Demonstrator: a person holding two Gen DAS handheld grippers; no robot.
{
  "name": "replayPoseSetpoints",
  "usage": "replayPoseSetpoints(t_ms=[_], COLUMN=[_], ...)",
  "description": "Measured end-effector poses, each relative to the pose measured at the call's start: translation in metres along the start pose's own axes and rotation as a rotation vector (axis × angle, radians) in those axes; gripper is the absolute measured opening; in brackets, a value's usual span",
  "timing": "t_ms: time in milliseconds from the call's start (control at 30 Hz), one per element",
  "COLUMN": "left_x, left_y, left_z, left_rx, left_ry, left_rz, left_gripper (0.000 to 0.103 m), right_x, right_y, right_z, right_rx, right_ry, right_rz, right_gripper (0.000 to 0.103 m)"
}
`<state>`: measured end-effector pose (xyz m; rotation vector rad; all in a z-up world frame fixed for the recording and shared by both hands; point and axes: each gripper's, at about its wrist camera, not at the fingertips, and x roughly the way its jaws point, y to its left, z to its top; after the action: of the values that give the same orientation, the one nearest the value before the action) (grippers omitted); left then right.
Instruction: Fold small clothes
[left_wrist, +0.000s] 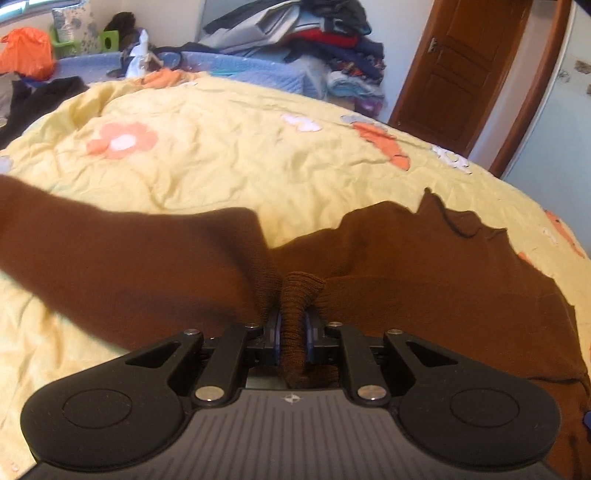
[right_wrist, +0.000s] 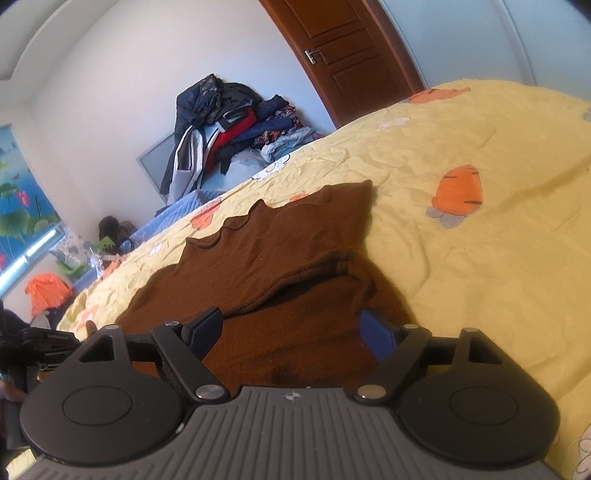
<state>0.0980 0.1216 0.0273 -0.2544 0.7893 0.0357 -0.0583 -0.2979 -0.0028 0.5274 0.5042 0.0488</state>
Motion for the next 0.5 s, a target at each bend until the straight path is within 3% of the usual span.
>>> replayPoseSetpoints(t_ms=[133,167,200,267,333,433,500], left_x=[-0.029,-0.039,-0.046,-0.050,-0.035,0.009,0.017], left_y=[-0.001,-0.003,-0.008,-0.023,-0.045,-0.060,-0.063], left_z=[0.003,0.003,0.002,-0.003,-0.007,-0.015,-0.021], left_rx=[-0.037,-0.040,-0.041,-0.022,0.041,0.021,0.040], left_ry=[-0.032,-0.075,-0.111,-0.168,-0.142,-0.002,-0.049], left_rz=[0.045,0.025,0.003,-0.059,-0.124,-0.155,-0.133], left_gripper=[0.027,0.041,0.065,0.086,0.086,0.085,0.084], right_x=[-0.005,-0.006,-0.002,0.016,0.048,0.108,0.140], right_y=[0.012,0.018,0.024,0.039,0.053,0.060,0.055], right_z=[0.021,0.031,0.044,0.067,0.083,0.089,0.080], right_rx=[-0.047,-0.069,-0.091,-0.151,-0.223,-0.291,-0.332], right_ry=[-0.021,-0.043,-0.059,-0.056,-0.018,0.108,0.204], right_rz=[0.005,0.005,0.003,-0.004,-0.019,-0.104,-0.187], right_gripper=[0.085,0.092,0.100,0.102,0.102,0.095,0.096])
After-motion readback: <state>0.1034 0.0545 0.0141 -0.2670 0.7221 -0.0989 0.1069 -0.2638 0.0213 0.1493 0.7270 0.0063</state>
